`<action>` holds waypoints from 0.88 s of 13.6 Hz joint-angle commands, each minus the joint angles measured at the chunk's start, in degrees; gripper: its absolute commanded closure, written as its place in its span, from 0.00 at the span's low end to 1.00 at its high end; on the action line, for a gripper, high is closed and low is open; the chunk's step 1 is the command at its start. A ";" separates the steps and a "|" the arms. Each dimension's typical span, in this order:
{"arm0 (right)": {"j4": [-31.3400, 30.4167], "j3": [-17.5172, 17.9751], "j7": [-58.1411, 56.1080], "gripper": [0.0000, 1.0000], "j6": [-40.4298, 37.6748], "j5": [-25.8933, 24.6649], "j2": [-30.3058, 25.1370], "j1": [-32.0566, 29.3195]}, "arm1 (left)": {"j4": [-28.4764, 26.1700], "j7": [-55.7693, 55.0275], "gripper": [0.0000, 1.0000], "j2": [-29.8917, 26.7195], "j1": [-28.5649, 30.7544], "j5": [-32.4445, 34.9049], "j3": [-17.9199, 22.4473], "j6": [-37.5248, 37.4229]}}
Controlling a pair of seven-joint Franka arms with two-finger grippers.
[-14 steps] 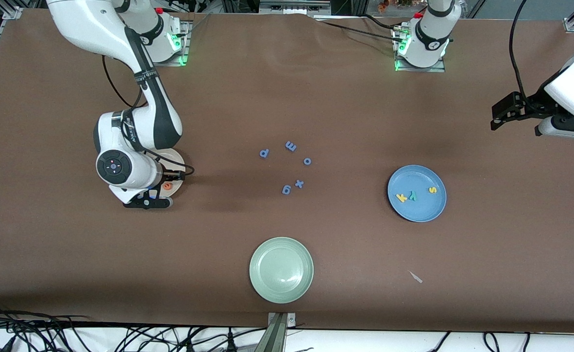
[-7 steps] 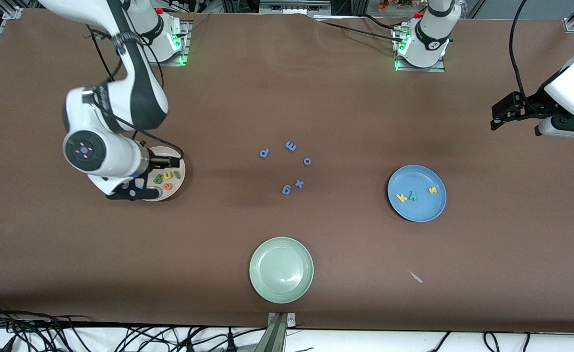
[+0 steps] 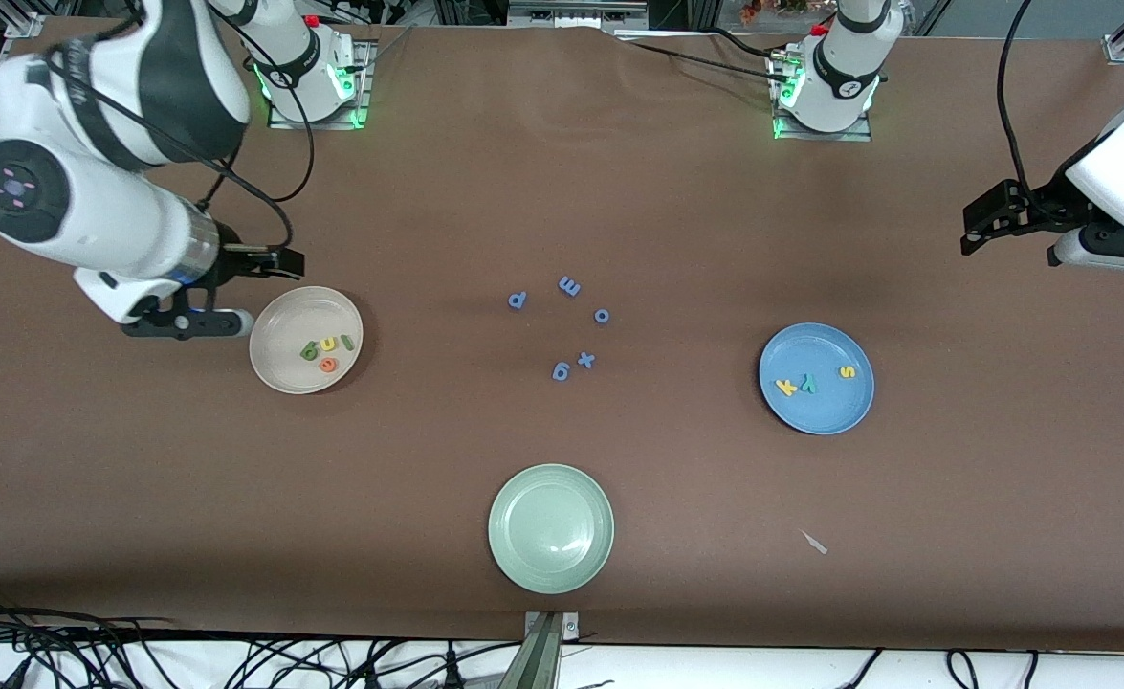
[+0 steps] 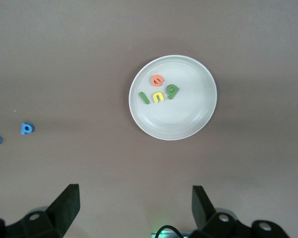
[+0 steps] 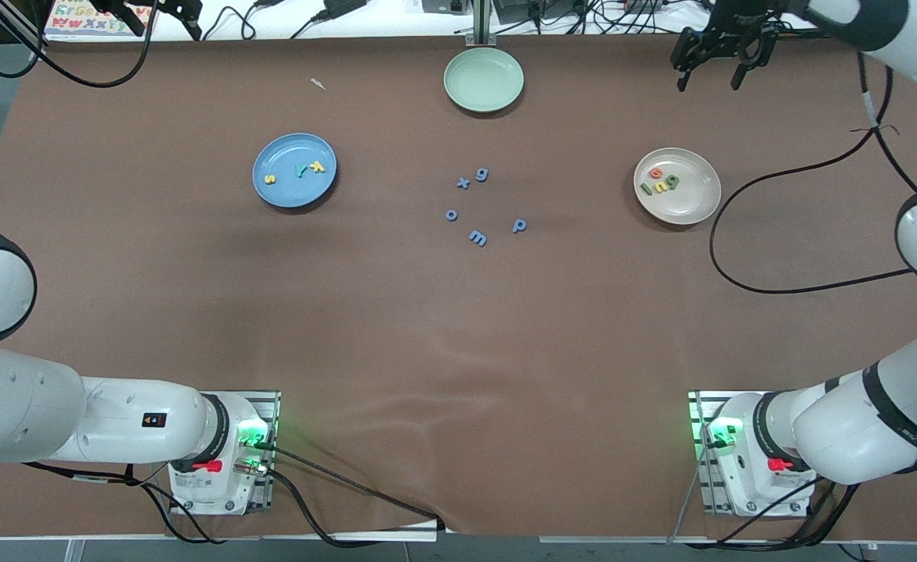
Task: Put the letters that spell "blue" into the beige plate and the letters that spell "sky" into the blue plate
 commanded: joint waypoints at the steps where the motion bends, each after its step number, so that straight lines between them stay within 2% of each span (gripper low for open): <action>1: -1.57 3.22 -1.04 0.00 -0.45 -0.16 -4.90 -6.78 | -0.05 0.44 0.00 -0.47 0.29 -0.80 -0.02 -0.50; 3: -1.40 3.92 -2.70 0.00 -0.28 -0.68 -6.66 -10.30 | -0.05 0.44 0.00 -0.47 0.29 -0.80 -0.02 -0.50; 5: -1.31 3.93 -6.22 0.00 -0.71 -3.75 -8.07 -11.28 | -0.05 0.44 0.00 -0.47 0.29 -0.80 -0.02 -0.50; 8: -1.22 5.51 -6.23 0.00 -1.07 -3.50 -9.57 -14.87 | -0.05 0.44 0.00 -0.47 0.29 -0.80 -0.02 -0.50; 12: -1.05 5.51 -6.14 0.00 -0.54 -4.02 -9.04 -14.45 | -0.05 0.44 0.00 -0.47 0.29 -0.80 -0.02 -0.50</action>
